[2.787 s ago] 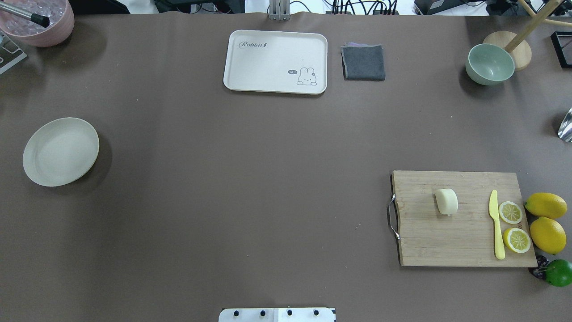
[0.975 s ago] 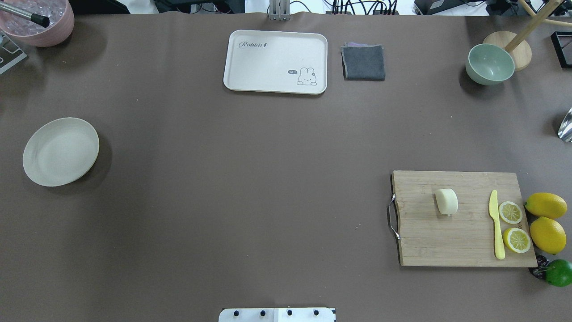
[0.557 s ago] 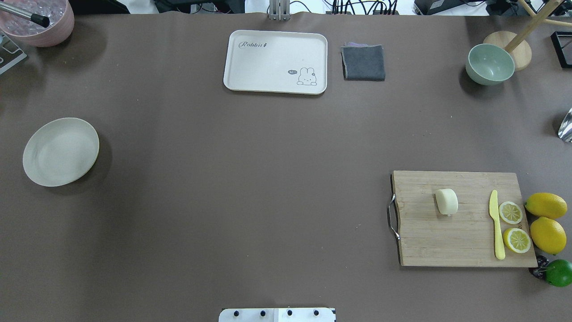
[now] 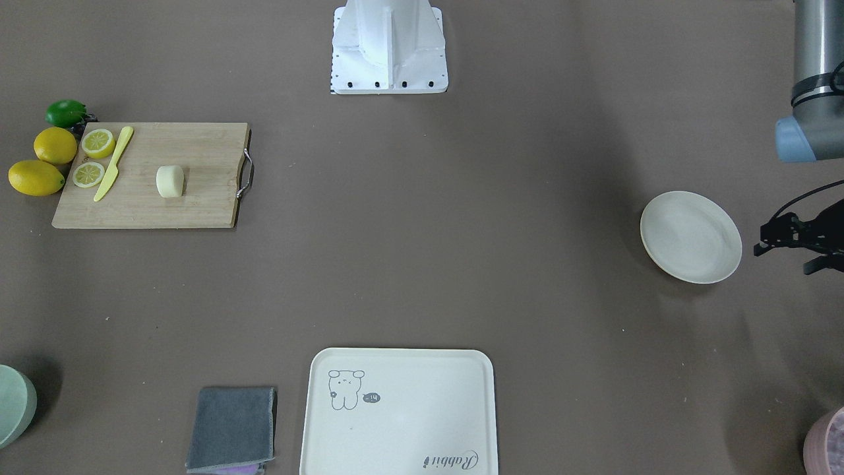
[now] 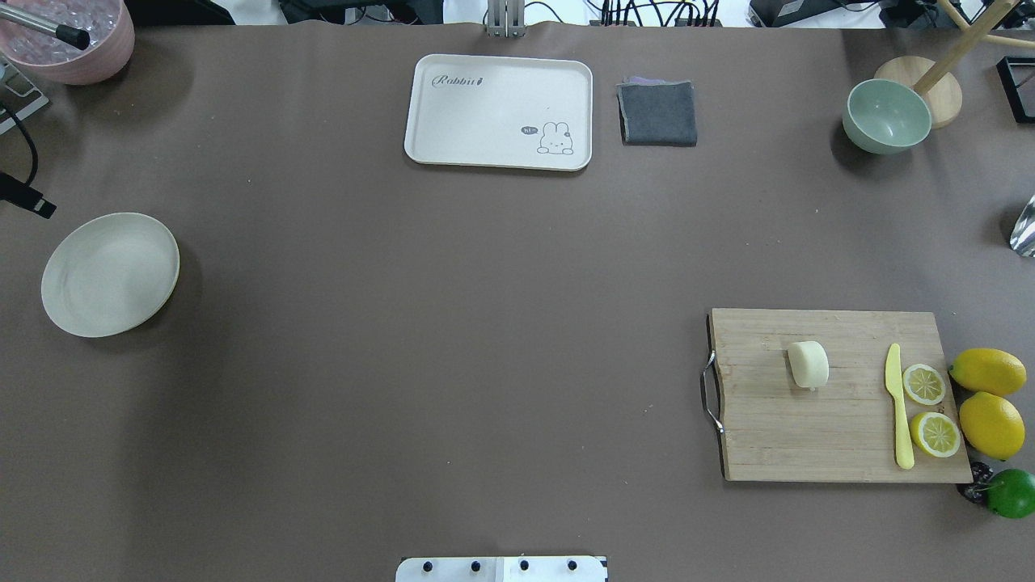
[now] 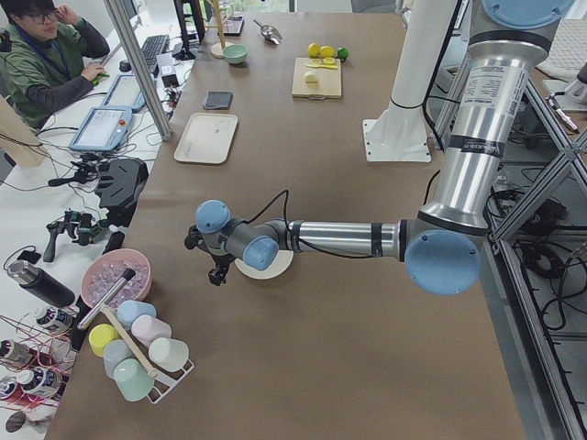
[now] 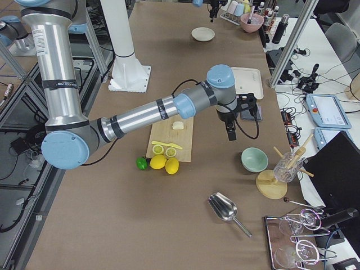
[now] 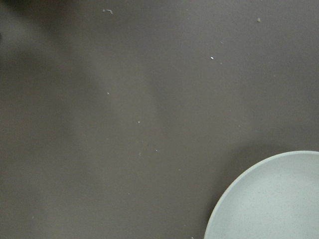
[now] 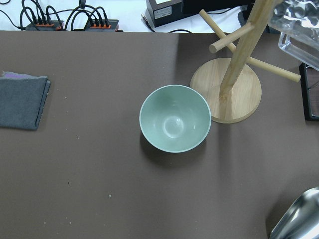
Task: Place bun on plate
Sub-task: 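Reach the left gripper to the white plate's rim and grasp it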
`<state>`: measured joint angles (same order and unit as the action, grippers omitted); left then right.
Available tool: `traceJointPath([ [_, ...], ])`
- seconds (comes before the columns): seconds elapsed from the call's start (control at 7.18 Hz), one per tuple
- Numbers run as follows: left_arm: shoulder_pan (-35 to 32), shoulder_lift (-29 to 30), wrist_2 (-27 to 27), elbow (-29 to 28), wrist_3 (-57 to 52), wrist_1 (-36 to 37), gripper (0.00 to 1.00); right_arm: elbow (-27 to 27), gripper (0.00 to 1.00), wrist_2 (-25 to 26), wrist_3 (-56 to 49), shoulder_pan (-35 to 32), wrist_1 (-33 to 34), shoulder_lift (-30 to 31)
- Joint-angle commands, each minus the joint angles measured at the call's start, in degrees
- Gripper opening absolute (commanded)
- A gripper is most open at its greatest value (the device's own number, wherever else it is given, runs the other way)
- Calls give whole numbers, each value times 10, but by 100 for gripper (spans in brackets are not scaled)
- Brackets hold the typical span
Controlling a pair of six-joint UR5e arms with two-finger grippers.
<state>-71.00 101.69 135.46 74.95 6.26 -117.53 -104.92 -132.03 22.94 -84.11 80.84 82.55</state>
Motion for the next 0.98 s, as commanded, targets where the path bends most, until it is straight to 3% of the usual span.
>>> traceJointPath([
  [0.0,31,4,-1,-19,0,-3,97,0,100,3,0,0,-2,-1],
  [0.28,37,0,-2,-21,-3,-3,92,0,100,4,-1,0,-3,-1],
  [0.42,45,0,-2,-22,-2,-3,81,-1,100,5,0,0,-3,-1],
  [0.7,62,3,-2,-28,-2,-3,81,0,100,13,-1,0,-3,-2],
  [0.84,63,4,-2,-28,-4,-3,40,-1,100,16,-1,0,-3,-3],
])
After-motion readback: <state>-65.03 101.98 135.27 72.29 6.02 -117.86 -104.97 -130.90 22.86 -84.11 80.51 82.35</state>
